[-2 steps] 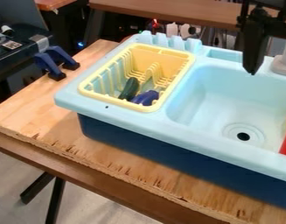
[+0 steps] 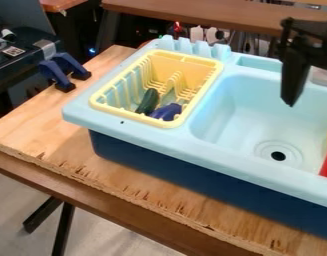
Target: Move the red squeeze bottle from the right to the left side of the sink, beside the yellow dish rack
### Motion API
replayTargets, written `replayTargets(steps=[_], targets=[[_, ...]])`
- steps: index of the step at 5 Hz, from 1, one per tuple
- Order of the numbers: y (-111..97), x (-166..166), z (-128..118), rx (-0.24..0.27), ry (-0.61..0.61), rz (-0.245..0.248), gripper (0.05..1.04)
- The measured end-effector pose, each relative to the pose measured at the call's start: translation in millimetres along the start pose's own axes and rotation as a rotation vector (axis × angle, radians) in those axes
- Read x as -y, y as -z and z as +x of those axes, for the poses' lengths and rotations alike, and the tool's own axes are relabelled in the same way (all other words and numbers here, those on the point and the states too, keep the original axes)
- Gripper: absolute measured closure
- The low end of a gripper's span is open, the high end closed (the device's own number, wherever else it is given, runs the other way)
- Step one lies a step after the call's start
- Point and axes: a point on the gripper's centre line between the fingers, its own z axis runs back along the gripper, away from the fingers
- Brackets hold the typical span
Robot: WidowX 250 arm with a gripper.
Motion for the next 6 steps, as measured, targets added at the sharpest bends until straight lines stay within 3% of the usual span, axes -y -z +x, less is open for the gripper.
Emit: replayTargets(steps=[1, 3, 4, 6], targets=[[-0.7, 9.5, -1.6, 0.038, 0.027, 0.022, 0.081], [8.6, 13.7, 9.0, 0.089, -0.014, 0.002, 0.081], [25.0, 8.7, 16.8, 0.071, -0.042, 0.030, 0.081], [27.2, 10.2, 27.4, 0.101, -0.066, 0.011, 0.134]])
